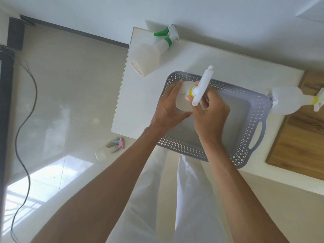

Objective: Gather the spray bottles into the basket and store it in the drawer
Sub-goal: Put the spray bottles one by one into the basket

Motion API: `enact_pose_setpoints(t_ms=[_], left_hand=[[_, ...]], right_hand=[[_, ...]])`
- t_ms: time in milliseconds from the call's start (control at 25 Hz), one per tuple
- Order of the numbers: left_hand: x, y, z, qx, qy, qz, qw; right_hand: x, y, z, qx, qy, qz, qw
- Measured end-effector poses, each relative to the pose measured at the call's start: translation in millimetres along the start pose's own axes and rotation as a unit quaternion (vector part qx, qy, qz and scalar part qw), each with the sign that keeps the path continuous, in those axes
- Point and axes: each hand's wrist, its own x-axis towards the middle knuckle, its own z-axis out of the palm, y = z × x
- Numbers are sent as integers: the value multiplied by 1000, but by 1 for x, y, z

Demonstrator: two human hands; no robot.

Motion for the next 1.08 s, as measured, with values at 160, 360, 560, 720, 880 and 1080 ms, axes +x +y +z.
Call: enact_pose_setpoints(t_ms=[160,360,560,720,880,1080], left_hand=[[7,-7,3,15,-9,-51,999],[1,-14,7,12,-26,-85,996],[-4,-11,1,16,-49,-76,996],[-11,1,-28,4,-42,-28,999],[18,-1,-79,54,122,39,990],[117,-32,-103,355,-43,-128,925]], right_hand=[[1,8,14,-11,-11,-3,1000],[0,17,24,-40,-38,-10,998],[-10,21,29,-43,-32,-10,999],[-11,29,26,-25,-56,5,998],[-12,37,16,-5,-79,13,997],[-26,49,-18,32,-42,40,998]])
